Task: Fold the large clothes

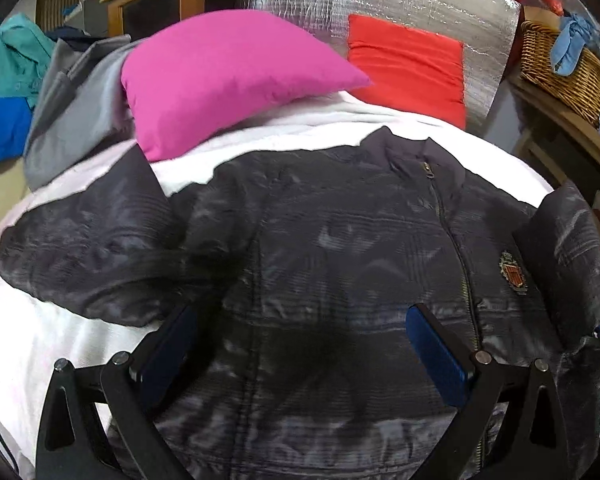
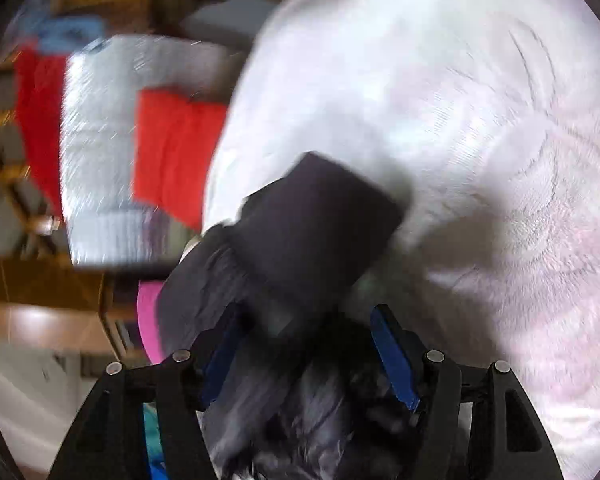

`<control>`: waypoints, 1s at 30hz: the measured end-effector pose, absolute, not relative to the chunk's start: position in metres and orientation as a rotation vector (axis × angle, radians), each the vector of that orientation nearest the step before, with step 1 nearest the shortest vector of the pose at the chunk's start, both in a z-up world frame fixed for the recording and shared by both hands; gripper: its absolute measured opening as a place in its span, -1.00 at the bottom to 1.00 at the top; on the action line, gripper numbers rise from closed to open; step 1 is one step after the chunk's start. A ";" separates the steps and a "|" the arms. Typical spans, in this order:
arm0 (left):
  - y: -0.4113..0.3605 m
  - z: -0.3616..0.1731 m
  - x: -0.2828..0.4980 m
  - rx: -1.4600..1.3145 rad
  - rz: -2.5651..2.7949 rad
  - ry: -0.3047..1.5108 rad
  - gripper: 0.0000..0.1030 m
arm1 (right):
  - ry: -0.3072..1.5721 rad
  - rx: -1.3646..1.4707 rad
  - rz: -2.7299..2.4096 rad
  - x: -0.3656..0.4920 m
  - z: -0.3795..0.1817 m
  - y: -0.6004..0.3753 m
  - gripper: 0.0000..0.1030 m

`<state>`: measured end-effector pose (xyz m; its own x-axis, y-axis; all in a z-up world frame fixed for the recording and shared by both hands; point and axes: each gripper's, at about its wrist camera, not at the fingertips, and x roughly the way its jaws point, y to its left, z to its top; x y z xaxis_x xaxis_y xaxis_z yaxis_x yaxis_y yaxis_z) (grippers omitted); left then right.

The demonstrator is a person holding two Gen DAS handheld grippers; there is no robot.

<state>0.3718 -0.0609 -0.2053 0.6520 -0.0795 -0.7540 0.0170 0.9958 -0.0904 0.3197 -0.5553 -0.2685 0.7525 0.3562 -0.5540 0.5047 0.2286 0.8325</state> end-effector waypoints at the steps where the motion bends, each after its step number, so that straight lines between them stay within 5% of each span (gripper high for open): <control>1: -0.062 -0.208 0.372 -0.080 -0.052 0.869 1.00 | 0.753 1.383 -0.129 0.323 -0.272 -0.556 0.38; 4: -0.064 -0.224 0.378 -0.074 -0.056 0.962 1.00 | 0.698 1.373 -0.108 0.332 -0.275 -0.553 0.37; 6: -0.065 -0.240 0.383 -0.057 -0.048 1.048 1.00 | 0.661 1.303 -0.127 0.334 -0.268 -0.551 0.11; 14: -0.064 -0.256 0.372 0.024 -0.048 1.068 1.00 | 0.595 0.973 -0.210 0.332 -0.211 -0.525 -0.34; 23: -0.043 -0.242 0.347 0.040 -0.099 1.094 1.00 | 0.504 0.803 0.265 0.356 -0.132 -0.408 -0.41; 25: -0.025 -0.231 0.339 0.003 -0.066 1.051 1.00 | 0.548 0.821 0.413 0.364 -0.131 -0.378 -0.32; 26: -0.014 -0.224 0.335 -0.030 -0.049 1.019 1.00 | 0.586 0.826 0.475 0.366 -0.131 -0.365 0.14; 28: 0.001 -0.210 0.328 -0.066 0.013 0.959 1.00 | 0.673 0.827 0.563 0.372 -0.137 -0.341 0.71; 30: 0.014 -0.196 0.323 -0.080 0.085 0.883 1.00 | 0.685 0.807 0.642 0.370 -0.136 -0.329 0.71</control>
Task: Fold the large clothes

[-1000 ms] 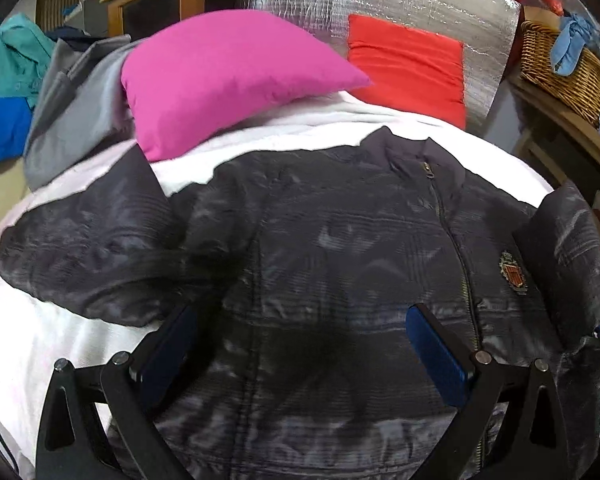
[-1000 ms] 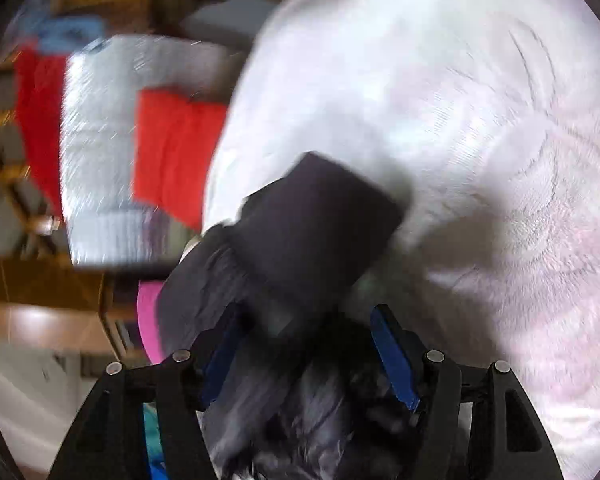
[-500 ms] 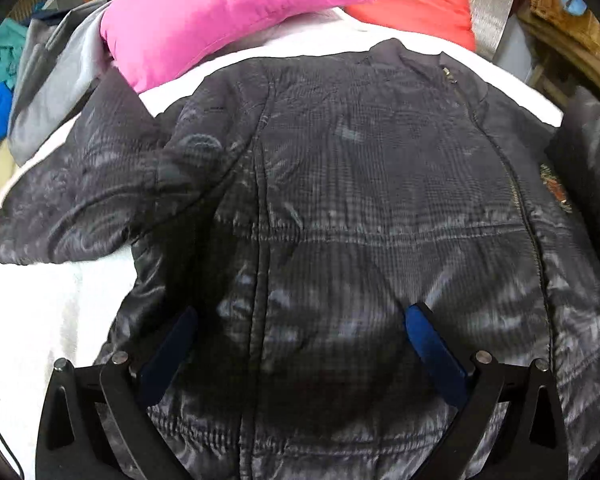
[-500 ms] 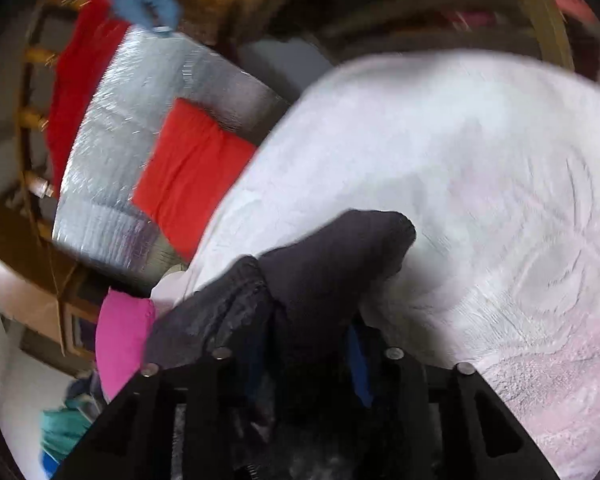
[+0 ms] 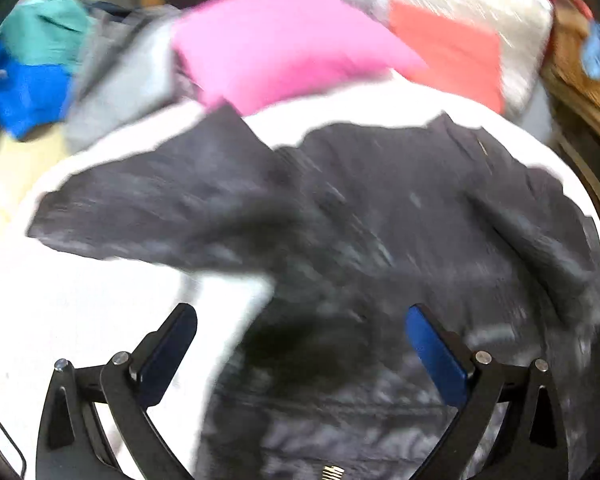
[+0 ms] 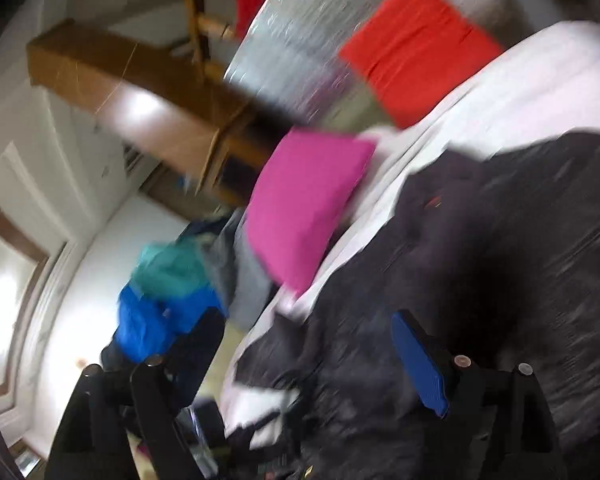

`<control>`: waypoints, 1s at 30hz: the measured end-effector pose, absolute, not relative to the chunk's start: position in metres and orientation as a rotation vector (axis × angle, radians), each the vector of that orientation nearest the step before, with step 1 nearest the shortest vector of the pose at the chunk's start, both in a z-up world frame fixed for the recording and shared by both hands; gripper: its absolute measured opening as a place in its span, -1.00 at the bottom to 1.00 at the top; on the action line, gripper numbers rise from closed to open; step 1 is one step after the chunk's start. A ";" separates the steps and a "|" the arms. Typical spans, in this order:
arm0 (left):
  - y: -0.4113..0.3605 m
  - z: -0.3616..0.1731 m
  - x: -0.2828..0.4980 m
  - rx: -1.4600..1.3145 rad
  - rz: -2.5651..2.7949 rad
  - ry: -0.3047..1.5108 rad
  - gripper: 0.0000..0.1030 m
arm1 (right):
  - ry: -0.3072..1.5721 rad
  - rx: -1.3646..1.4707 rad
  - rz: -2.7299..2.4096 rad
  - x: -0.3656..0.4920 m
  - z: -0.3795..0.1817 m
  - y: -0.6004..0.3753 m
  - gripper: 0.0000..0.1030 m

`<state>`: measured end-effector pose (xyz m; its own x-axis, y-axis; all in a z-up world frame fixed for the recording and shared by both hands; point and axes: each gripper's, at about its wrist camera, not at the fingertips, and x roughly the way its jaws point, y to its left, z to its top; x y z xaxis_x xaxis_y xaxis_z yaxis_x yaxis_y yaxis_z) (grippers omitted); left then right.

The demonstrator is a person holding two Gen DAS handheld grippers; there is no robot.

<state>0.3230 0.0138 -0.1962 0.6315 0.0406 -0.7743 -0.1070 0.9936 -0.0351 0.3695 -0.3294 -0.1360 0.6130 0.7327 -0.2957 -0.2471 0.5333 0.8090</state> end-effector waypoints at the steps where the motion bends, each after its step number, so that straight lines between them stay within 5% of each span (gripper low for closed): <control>1: 0.019 -0.190 0.321 -0.095 0.099 0.859 1.00 | 0.675 0.792 0.665 0.367 -0.133 -0.329 0.71; 8: 0.000 -0.176 0.320 -0.161 0.004 0.808 1.00 | 0.536 0.861 0.512 0.350 -0.126 -0.403 0.71; 15: -0.040 -0.181 0.330 -0.054 0.005 0.815 1.00 | 0.752 1.183 0.395 0.404 -0.208 -0.447 0.71; 21: -0.002 -0.196 0.338 -0.051 0.130 0.859 1.00 | 0.857 1.201 0.334 0.448 -0.229 -0.405 0.71; 30: 0.079 -0.197 0.333 -0.227 0.305 0.867 1.00 | 0.604 1.028 0.828 0.422 -0.126 -0.339 0.71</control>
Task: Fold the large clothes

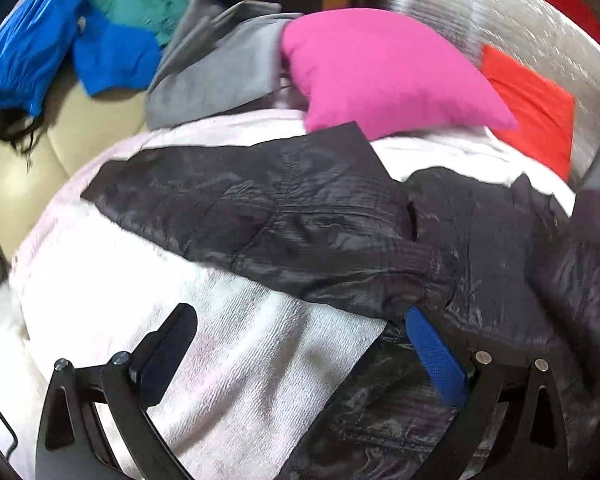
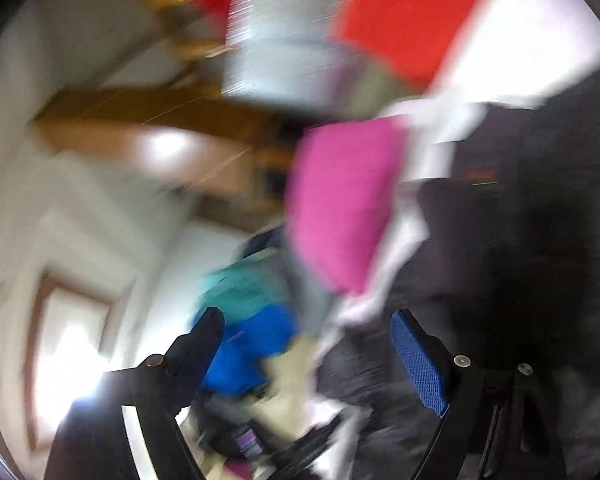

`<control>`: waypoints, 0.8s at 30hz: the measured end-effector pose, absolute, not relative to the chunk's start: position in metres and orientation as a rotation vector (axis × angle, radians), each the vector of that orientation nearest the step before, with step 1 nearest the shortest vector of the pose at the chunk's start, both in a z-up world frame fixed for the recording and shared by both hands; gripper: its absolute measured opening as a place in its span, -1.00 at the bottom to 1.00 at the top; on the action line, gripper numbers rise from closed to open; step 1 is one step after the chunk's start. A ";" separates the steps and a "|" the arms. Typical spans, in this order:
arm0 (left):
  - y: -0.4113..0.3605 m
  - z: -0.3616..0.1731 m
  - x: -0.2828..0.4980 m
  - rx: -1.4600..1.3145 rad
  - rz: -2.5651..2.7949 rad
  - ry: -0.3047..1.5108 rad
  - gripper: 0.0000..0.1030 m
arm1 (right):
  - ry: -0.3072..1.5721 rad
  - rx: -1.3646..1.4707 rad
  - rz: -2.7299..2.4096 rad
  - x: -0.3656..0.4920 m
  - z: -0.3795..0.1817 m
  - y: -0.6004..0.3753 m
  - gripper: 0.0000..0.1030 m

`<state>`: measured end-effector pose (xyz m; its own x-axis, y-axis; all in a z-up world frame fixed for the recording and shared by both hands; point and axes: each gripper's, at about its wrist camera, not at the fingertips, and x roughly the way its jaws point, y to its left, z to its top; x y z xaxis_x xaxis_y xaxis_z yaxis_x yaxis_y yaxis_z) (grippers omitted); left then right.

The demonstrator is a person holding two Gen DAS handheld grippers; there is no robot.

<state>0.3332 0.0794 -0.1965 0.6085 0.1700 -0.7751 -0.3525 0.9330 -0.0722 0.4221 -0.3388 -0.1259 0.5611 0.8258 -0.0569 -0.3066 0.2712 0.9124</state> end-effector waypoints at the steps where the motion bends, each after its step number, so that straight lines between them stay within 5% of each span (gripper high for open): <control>1: 0.080 -0.196 0.332 -0.246 0.292 0.868 1.00 | 0.582 0.970 0.787 0.414 -0.116 -0.340 0.70; 11: 0.011 -0.191 0.338 -0.118 0.162 0.838 1.00 | 0.650 1.101 0.402 0.410 -0.168 -0.446 0.67; 19: 0.034 -0.209 0.344 -0.085 0.289 0.893 1.00 | 0.871 1.203 0.414 0.464 -0.229 -0.383 0.69; 24: 0.080 -0.210 0.342 -0.173 0.399 0.905 1.00 | 0.783 1.091 0.639 0.459 -0.192 -0.339 0.69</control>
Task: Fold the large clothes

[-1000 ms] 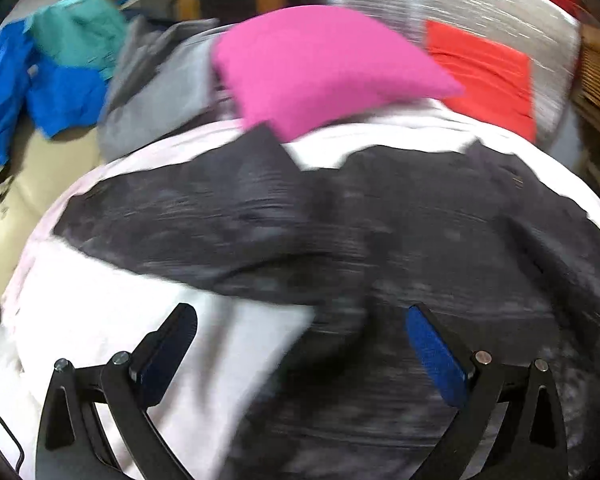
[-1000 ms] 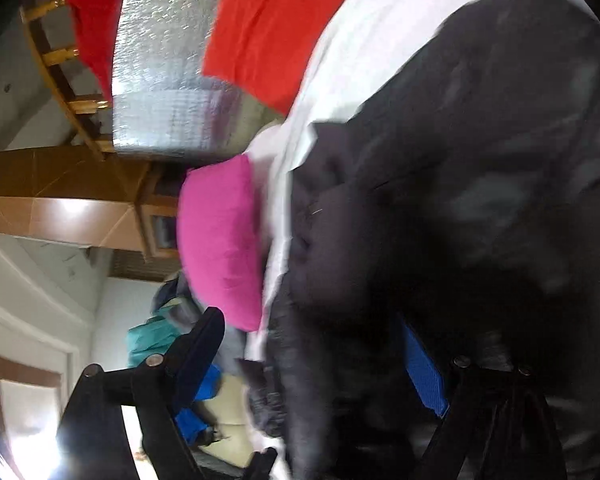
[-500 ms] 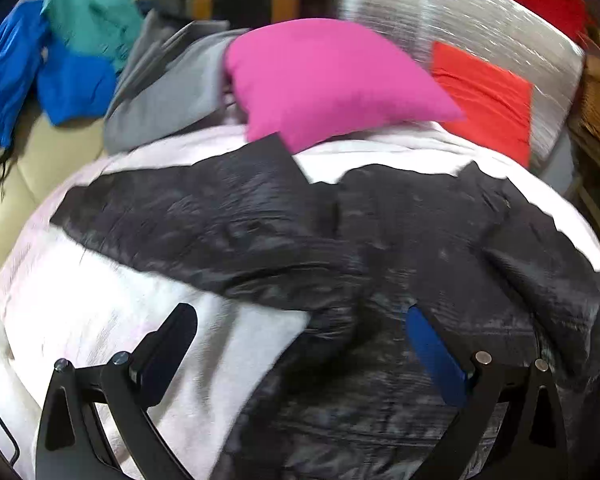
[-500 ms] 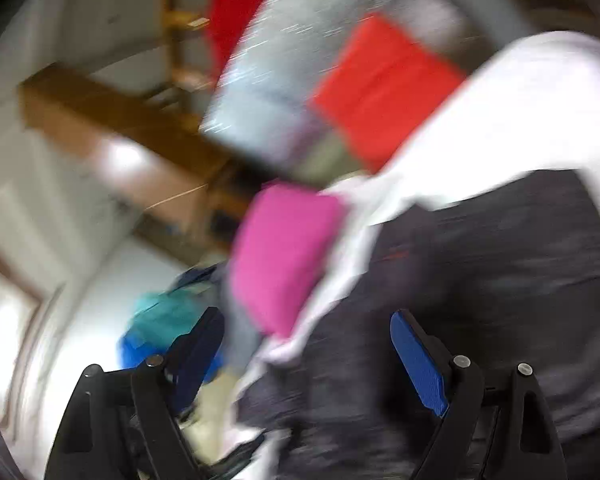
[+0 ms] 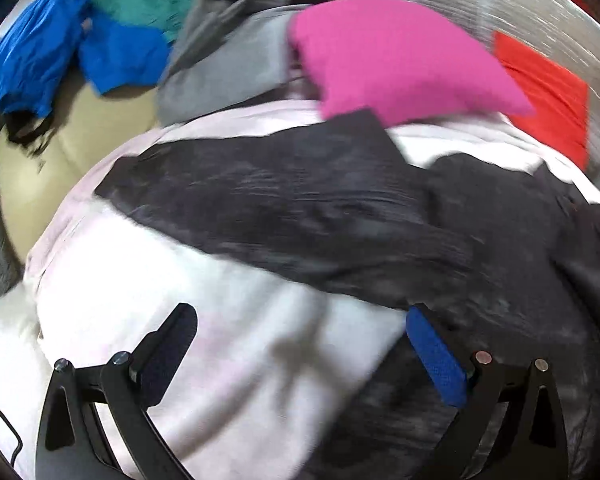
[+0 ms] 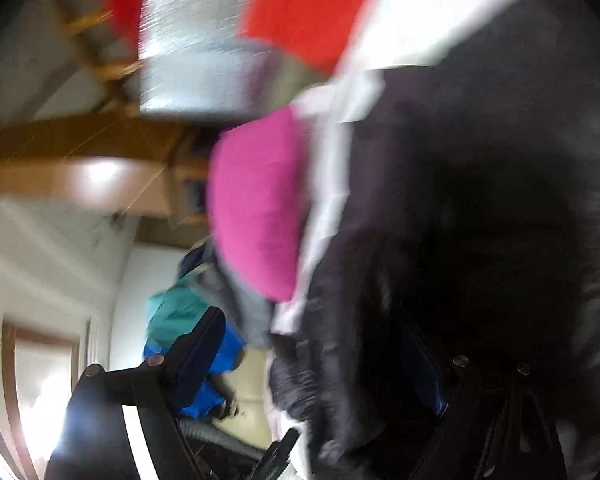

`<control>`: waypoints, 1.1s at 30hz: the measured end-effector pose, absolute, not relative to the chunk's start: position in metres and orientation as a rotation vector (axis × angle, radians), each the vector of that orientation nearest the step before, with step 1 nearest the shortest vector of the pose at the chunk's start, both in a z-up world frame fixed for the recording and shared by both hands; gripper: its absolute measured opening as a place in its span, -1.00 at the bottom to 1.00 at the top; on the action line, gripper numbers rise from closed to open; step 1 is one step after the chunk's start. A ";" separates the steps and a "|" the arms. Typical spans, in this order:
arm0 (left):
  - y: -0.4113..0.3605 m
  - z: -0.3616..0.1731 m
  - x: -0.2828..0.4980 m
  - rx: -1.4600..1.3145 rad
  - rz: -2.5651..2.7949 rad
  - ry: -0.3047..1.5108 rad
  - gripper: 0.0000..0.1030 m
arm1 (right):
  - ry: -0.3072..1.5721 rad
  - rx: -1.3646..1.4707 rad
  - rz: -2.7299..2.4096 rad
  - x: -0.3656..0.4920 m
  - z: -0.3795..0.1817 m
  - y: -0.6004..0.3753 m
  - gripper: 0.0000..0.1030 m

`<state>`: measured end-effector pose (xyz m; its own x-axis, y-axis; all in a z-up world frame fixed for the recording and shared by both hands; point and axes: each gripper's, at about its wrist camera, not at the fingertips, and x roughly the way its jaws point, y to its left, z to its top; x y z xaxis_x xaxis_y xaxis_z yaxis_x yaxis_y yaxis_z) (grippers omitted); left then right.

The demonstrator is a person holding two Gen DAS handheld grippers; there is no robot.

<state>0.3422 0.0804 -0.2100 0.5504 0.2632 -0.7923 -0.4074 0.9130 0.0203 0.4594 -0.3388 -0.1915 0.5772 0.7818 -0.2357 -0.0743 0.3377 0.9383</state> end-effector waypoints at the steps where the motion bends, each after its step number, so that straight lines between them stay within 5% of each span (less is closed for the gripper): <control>1: 0.088 -0.209 0.341 -0.202 0.413 0.910 1.00 | 0.764 1.027 0.702 0.453 -0.175 -0.329 0.69; 13: 0.070 -0.199 0.343 -0.249 0.352 0.888 1.00 | 0.741 0.835 0.924 0.396 -0.137 -0.340 0.69; 20: 0.049 -0.192 0.348 -0.344 0.196 0.850 1.00 | 0.761 0.727 0.455 0.396 -0.135 -0.403 0.69; 26: 0.017 -0.179 0.376 -0.517 -0.163 0.817 1.00 | 0.780 0.676 -0.082 0.386 -0.170 -0.504 0.69; 33: 0.008 -0.189 0.423 -0.788 -0.354 0.876 1.00 | 0.893 0.780 -0.014 0.420 -0.220 -0.526 0.69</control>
<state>0.4230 0.0079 -0.1895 0.6069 -0.5751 -0.5486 -0.0329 0.6715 -0.7403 0.4203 -0.5259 -0.2198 0.6458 0.2984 -0.7028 0.3201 0.7299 0.6040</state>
